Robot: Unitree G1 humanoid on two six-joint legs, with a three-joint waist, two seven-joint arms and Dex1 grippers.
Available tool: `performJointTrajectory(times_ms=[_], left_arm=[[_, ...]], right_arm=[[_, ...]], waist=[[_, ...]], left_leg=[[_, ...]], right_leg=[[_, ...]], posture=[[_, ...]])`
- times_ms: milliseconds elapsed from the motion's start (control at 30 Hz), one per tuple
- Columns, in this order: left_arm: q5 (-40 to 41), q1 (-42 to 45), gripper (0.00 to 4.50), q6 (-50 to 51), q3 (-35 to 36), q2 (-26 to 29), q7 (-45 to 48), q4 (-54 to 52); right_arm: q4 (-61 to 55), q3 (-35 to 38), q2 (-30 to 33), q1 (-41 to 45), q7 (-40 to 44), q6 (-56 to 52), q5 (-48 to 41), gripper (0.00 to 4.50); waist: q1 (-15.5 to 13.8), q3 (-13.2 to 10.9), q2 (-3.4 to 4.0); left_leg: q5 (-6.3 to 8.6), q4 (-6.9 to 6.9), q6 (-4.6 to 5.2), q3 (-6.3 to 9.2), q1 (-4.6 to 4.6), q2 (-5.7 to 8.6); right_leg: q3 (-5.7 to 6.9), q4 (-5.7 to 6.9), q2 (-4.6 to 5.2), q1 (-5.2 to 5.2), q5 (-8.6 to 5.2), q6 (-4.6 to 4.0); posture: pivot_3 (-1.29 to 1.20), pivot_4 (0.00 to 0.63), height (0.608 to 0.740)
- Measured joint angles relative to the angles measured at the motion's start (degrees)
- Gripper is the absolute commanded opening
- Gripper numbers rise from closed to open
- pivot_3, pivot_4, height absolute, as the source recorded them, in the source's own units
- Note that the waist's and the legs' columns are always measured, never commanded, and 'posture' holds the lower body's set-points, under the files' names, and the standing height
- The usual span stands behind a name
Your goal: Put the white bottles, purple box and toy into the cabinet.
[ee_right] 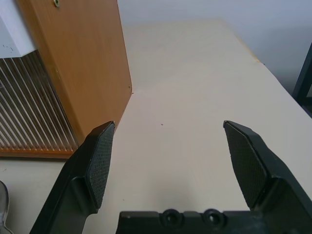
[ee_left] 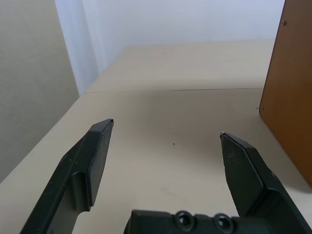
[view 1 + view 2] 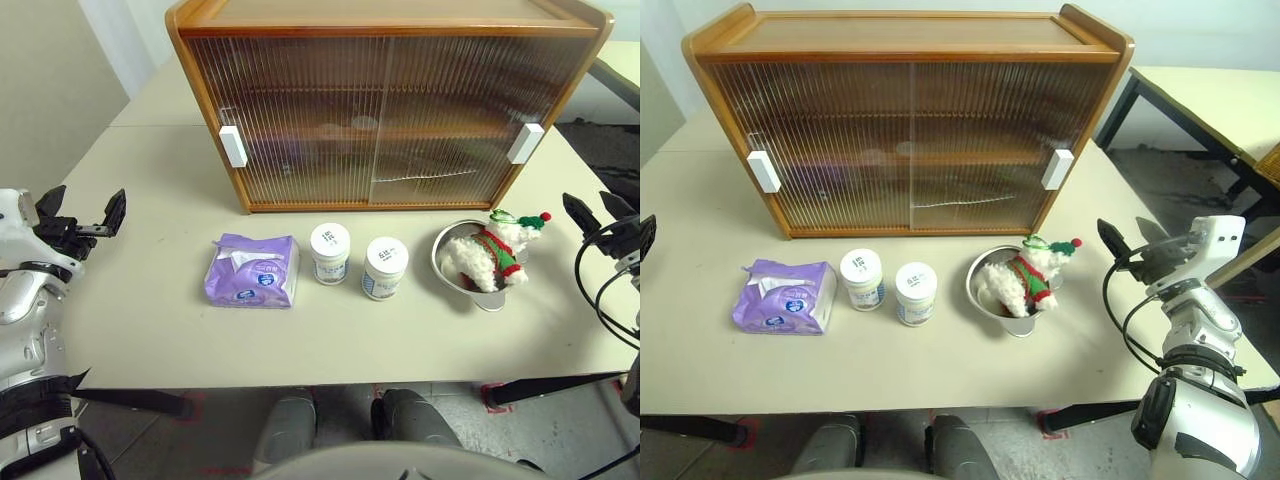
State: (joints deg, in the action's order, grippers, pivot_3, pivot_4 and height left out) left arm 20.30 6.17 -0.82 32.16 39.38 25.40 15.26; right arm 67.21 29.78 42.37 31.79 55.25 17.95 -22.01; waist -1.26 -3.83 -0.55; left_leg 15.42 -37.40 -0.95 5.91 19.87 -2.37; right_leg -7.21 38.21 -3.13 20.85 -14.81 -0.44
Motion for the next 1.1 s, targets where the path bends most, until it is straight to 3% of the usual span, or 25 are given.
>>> performJointTrajectory(times_ms=[567, 800, 933, 1100], left_arm=[[0.1, -1.1, 4.50, 0.0, 0.0, -1.2, -0.1, -1.0], [2.9, -2.4, 4.50, -0.4, 0.1, -1.1, 5.8, -3.3], [5.3, -3.0, 3.52, 0.2, 0.2, -0.9, 9.6, -5.9], [8.3, -1.7, 1.80, 1.4, -1.5, -0.4, 14.5, -9.7]], right_arm=[[0.4, -1.2, 1.8, 0.9, 1.1, -1.2, 0.2, 4.46], [-8.0, 2.9, 5.5, -2.0, 16.1, -11.5, -8.1, 4.46], [-23.8, 2.6, 7.2, -7.2, 26.2, -25.9, -14.6, 4.50], [-42.1, -1.0, 6.0, -12.4, 27.1, -37.0, -18.2, 4.50]], waist=[[-0.4, -0.2, -0.09], [-0.2, -0.3, -0.14], [0.2, -0.4, -0.26], [0.9, -0.4, -0.36]], left_leg=[[-0.01, 0.11, -0.02, 0.02, -0.01, -0.04], [0.03, 0.14, -0.10, -0.39, 0.04, 0.11], [-0.01, 0.14, -0.29, -0.65, 0.04, 0.13], [-0.08, 0.06, -0.39, -0.69, 0.03, 0.17]], right_leg=[[-0.05, 0.00, 0.04, 0.02, -0.07, 0.00], [-0.07, 0.00, -0.02, 0.04, -0.28, -0.01], [0.09, 0.01, -0.26, -0.01, -0.44, -0.13], [0.05, 0.01, -0.35, -0.04, -0.47, -0.11]], posture=[[0.08, 0.075, 0.740], [0.04, 0.075, 0.740], [0.01, 0.082, 0.740], [0.01, 0.079, 0.740]])
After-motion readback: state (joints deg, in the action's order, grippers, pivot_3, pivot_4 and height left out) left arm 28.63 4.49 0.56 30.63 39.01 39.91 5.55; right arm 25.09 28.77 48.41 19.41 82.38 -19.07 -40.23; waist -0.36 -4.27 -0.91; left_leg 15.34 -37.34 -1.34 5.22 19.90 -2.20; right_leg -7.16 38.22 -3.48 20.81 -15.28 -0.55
